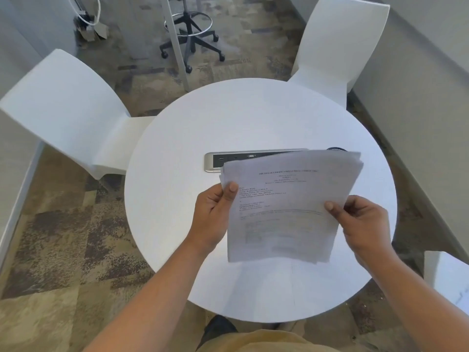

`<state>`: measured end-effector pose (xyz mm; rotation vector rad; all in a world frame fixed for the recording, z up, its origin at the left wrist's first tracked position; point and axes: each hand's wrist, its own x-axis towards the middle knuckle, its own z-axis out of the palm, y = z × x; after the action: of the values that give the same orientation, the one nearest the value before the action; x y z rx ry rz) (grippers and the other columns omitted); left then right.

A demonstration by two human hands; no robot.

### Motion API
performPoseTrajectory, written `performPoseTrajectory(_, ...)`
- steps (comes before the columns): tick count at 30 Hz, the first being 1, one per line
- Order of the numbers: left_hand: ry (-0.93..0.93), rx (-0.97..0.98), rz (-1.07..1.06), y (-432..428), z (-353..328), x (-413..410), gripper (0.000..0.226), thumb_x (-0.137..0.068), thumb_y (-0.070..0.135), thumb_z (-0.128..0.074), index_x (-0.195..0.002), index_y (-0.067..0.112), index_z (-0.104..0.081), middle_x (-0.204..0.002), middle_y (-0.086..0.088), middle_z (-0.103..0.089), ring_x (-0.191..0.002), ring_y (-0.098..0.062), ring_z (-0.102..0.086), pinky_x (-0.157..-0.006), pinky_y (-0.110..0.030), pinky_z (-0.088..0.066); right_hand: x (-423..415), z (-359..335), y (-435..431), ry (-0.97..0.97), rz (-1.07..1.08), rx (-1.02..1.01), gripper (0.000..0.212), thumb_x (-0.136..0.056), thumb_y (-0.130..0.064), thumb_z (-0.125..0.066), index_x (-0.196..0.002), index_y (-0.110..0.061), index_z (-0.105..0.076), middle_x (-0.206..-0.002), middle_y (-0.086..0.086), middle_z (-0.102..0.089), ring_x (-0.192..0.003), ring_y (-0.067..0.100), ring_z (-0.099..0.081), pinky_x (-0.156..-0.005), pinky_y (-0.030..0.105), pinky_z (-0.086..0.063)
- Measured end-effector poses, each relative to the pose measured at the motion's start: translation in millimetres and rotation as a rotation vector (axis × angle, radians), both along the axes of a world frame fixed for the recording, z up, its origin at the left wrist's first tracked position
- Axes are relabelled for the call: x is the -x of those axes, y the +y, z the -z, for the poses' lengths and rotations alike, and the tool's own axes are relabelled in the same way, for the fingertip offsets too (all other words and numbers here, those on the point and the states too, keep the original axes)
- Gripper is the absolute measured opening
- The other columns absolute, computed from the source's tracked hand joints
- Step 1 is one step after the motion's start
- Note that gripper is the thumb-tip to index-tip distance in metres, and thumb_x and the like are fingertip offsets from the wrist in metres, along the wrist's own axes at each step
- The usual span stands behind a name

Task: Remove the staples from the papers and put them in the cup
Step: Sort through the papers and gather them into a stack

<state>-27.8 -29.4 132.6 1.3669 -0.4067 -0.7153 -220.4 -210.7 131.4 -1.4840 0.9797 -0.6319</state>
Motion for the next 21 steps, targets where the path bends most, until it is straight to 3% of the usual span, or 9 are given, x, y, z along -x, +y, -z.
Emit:
performPoseTrajectory(3,0.138,0.076,0.007,-4,-14,1,0.04,-0.093,0.037,-0.047,-0.099,0.007,-0.072,-0.097,-0.003,-0.078,-0.09,-0.019,-0.074,-0.074,-0.029,-0.058,1,-11,-5,-0.079,-0.027,-0.057,0.037,-0.053,-0.06,-0.081,-0.074,-0.029,-0.079,-0.079,-0.004,-0.078,-0.073,0.013,-0.073,-0.069,0.022,-0.059)
performPoseTrajectory(6,0.276,0.105,0.029,-6,-24,2,0.04,-0.095,0.038,-0.046,-0.103,0.012,-0.075,-0.104,-0.009,-0.078,-0.095,-0.024,-0.074,-0.075,-0.033,-0.059,2,-16,-5,-0.131,-0.032,-0.109,0.037,-0.054,-0.058,-0.078,-0.078,-0.03,-0.08,-0.083,-0.003,-0.078,-0.079,0.018,-0.075,-0.066,0.022,-0.059)
performPoseTrajectory(10,0.423,0.077,0.049,-9,-33,3,0.049,-0.09,0.048,-0.049,-0.115,0.013,-0.072,-0.113,-0.012,-0.075,-0.103,-0.026,-0.072,-0.082,-0.039,-0.061,3,-14,-1,-0.173,0.001,-0.176,0.057,-0.045,-0.061,-0.086,-0.084,-0.02,-0.078,-0.083,0.002,-0.078,-0.074,0.015,-0.073,-0.066,0.026,-0.06)
performPoseTrajectory(13,0.49,0.055,0.056,-9,-34,3,0.052,-0.092,0.054,-0.046,-0.116,0.016,-0.073,-0.116,-0.011,-0.074,-0.107,-0.027,-0.071,-0.089,-0.042,-0.059,4,-10,0,-0.176,0.036,-0.208,0.043,-0.055,-0.051,-0.084,-0.085,-0.019,-0.078,-0.084,0.002,-0.078,-0.074,0.018,-0.073,-0.066,0.029,-0.061)
performPoseTrajectory(16,0.565,0.07,0.055,-9,-33,3,0.043,-0.099,0.049,-0.045,-0.104,0.021,-0.078,-0.109,-0.006,-0.076,-0.103,-0.025,-0.07,-0.094,-0.044,-0.054,2,-10,3,-0.17,0.065,-0.234,0.026,-0.064,-0.039,-0.077,-0.082,-0.02,-0.077,-0.081,0.001,-0.078,-0.073,0.018,-0.072,-0.065,0.029,-0.061)
performPoseTrajectory(21,0.575,0.064,0.073,-11,-34,4,0.041,-0.101,0.043,-0.046,-0.093,0.018,-0.078,-0.09,-0.004,-0.076,-0.085,-0.024,-0.071,-0.082,-0.038,-0.055,2,-12,3,-0.171,0.054,-0.253,0.024,-0.063,-0.038,-0.075,-0.08,-0.021,-0.077,-0.082,-0.001,-0.077,-0.073,0.016,-0.073,-0.068,0.031,-0.062)
